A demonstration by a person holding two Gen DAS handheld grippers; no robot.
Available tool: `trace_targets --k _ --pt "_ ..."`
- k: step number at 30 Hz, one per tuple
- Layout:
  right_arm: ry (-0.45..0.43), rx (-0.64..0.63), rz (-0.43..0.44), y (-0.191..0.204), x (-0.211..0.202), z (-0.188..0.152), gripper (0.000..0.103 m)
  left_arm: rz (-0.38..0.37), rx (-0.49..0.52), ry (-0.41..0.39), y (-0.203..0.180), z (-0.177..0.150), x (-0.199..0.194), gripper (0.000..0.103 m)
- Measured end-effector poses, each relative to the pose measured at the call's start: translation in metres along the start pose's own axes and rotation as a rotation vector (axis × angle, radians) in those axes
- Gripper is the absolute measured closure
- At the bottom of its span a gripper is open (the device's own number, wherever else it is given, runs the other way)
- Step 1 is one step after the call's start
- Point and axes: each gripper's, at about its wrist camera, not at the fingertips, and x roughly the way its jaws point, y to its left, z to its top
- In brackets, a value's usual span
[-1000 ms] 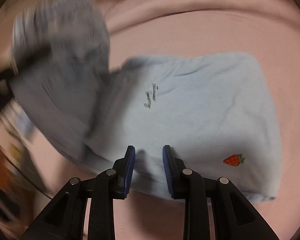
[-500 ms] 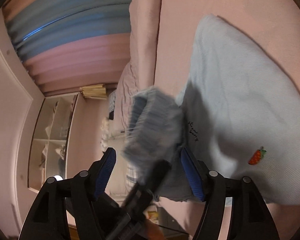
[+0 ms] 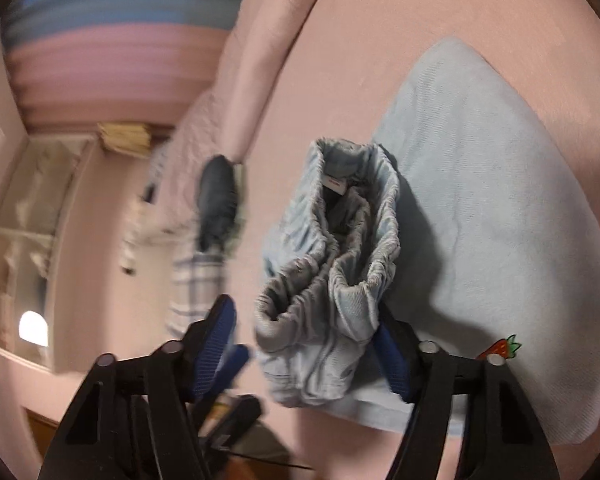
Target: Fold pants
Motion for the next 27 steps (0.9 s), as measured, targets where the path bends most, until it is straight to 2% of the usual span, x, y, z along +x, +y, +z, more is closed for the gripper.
trace_targets --k 2,6,10,15,20,27 --pt "0.007 -0.022 -0.05 0.001 0.006 0.0 0.049 0.004 -0.017 -0.001 0.004 -0.004 -0.003 0.024" --pt "-0.02 -0.09 -0.133 0.006 0.01 0.0 0.057 -0.001 -0.042 -0.003 0.012 -0.01 -0.01 0.024" --pt "-0.038 -0.178 -0.18 0.015 0.006 -0.002 0.065 0.0 -0.056 -0.006 0.013 -0.011 -0.01 0.024" --pt "-0.071 -0.223 -0.169 0.02 -0.005 -0.004 0.072 -0.004 -0.078 -0.008 0.019 -0.012 -0.012 0.024" --pt "-0.099 -0.228 -0.142 0.023 -0.013 -0.001 0.073 -0.02 -0.108 -0.022 0.026 -0.011 -0.02 0.021" --pt "-0.134 -0.229 -0.126 0.028 -0.026 0.003 0.073 -0.002 -0.148 -0.047 0.036 -0.01 -0.026 0.019"
